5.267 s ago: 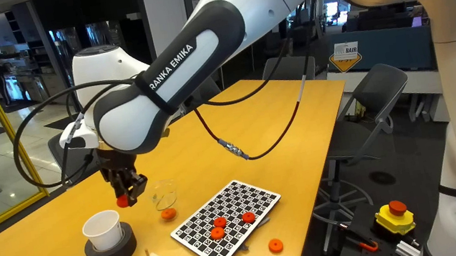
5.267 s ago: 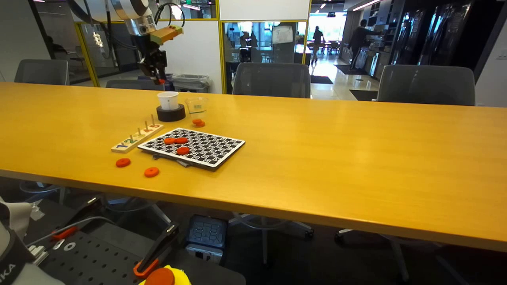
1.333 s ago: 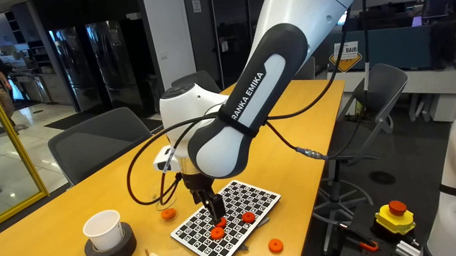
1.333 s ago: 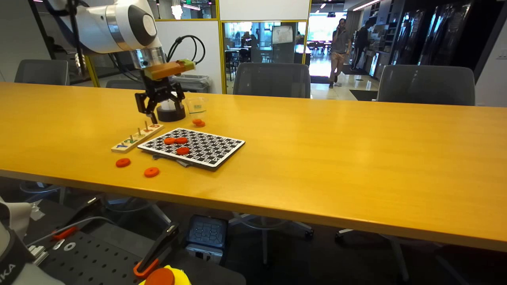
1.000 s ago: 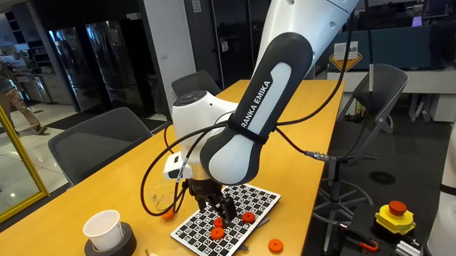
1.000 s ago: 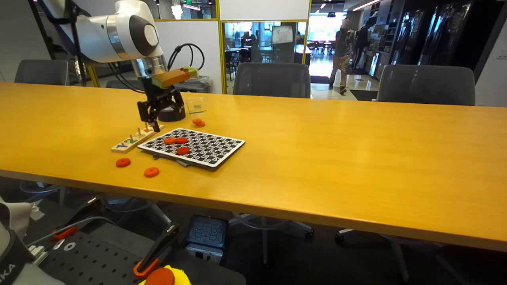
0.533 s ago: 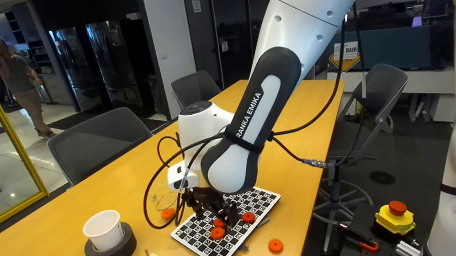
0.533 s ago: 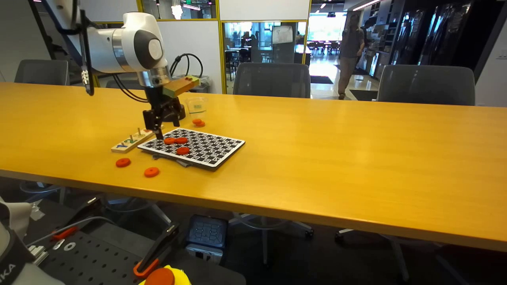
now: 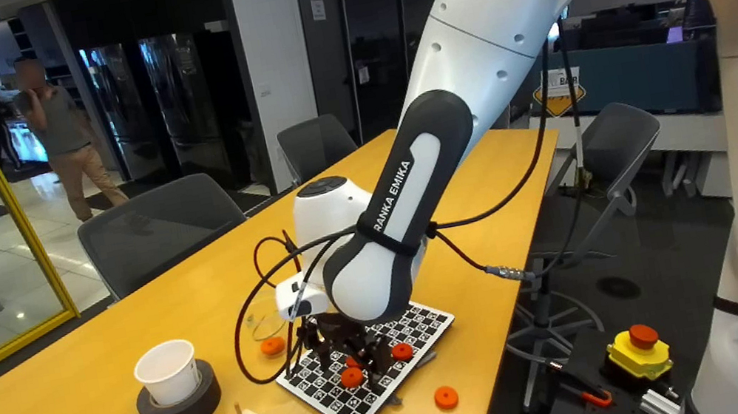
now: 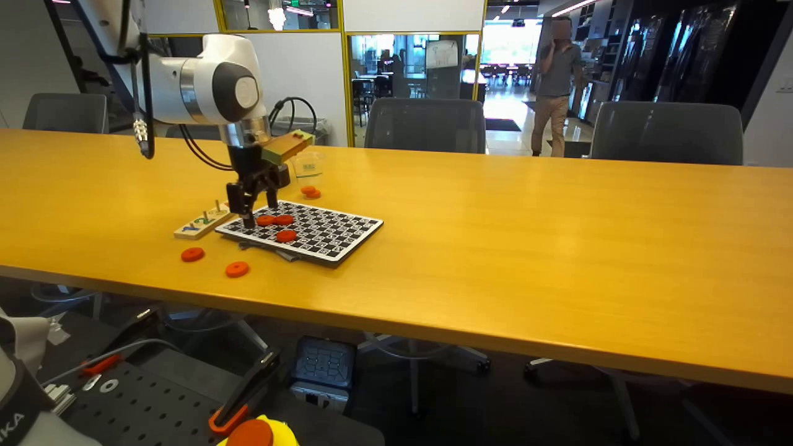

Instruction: Pick up all the orange objects from the checkers board and the table, and put them in two cups

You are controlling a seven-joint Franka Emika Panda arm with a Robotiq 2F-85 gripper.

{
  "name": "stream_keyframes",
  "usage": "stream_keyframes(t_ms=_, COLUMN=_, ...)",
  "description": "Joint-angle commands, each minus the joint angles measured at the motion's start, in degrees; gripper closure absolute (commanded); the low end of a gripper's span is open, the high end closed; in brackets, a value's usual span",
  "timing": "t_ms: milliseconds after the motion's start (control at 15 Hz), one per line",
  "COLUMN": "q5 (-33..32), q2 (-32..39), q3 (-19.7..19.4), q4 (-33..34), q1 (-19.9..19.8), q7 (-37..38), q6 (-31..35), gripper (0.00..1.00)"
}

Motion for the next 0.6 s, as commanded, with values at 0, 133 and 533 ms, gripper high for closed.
stream_keyframes(t_ms=0, q5=2.4, q2=1.0, q3=1.4, q4=1.2, q1=-1.7, q7=-3.9, q6=0.5, gripper=0.0)
stream_keyframes(t_ms=133, q5=2.9, q2=1.3, q3=1.5, q4=1.6, q1=-2.0, q7=-4.7, q6=0.1, gripper=0.0)
stream_keyframes(t_ms=533, q5=2.6, q2=1.7, q3=1.1, q4=3.2, q1=-1.8, q7=-4.6, q6=-2.3, gripper=0.0)
